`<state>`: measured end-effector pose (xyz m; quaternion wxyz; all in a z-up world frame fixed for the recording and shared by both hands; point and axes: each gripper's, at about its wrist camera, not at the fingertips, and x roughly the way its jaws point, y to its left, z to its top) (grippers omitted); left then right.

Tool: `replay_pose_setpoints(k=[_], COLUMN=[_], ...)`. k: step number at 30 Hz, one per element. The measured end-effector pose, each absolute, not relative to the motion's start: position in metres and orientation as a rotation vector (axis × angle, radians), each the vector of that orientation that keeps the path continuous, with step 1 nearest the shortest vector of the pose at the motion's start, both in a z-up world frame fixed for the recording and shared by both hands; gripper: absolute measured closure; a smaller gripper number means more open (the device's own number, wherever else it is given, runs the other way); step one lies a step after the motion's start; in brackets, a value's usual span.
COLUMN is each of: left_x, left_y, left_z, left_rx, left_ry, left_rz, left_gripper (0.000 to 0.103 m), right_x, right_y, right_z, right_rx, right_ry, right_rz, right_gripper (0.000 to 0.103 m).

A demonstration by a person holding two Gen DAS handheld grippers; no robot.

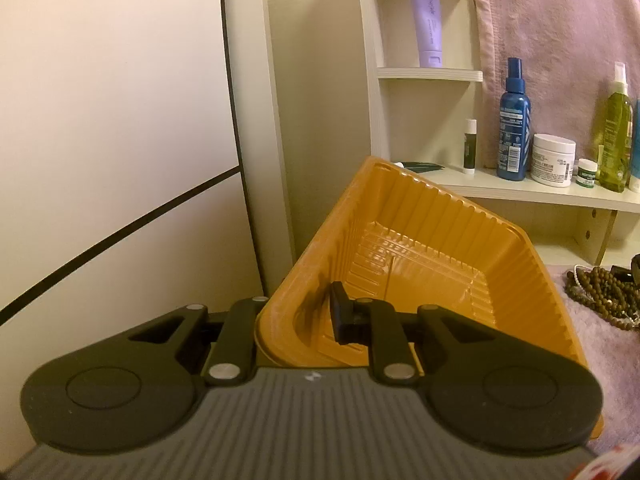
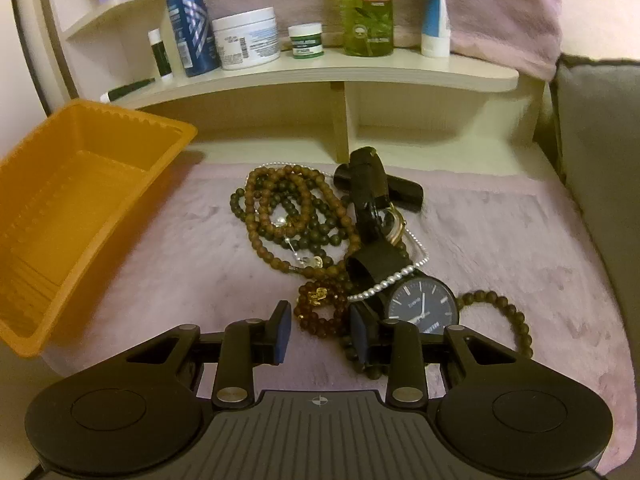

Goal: Organize jewelry
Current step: 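Reach the right tool into the jewelry pile and grasp the red bead bracelet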

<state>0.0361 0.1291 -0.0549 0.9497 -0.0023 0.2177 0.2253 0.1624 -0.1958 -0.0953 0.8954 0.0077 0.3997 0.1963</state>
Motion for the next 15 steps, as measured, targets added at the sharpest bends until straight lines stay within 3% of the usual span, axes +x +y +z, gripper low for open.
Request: replay_pose_setpoints(k=[3, 7, 15], left_x=[0.036, 0.036, 0.037], left_y=[0.129, 0.130, 0.131], left_z=[-0.055, -0.055, -0.053], left_rx=[-0.005, -0.011, -0.006], left_ry=[0.442, 0.442, 0.446], left_rz=[0.458, 0.457, 0.448], left_gripper=[0.085, 0.086, 0.086], right_x=[0.158, 0.153, 0.144], right_y=[-0.189, -0.186, -0.196], right_z=[-0.094, -0.091, -0.068], right_rx=[-0.035, -0.071, -0.036], right_ry=[0.809, 0.798, 0.713], right_rz=[0.398, 0.408, 0.443], right_gripper=[0.089, 0.098, 0.098])
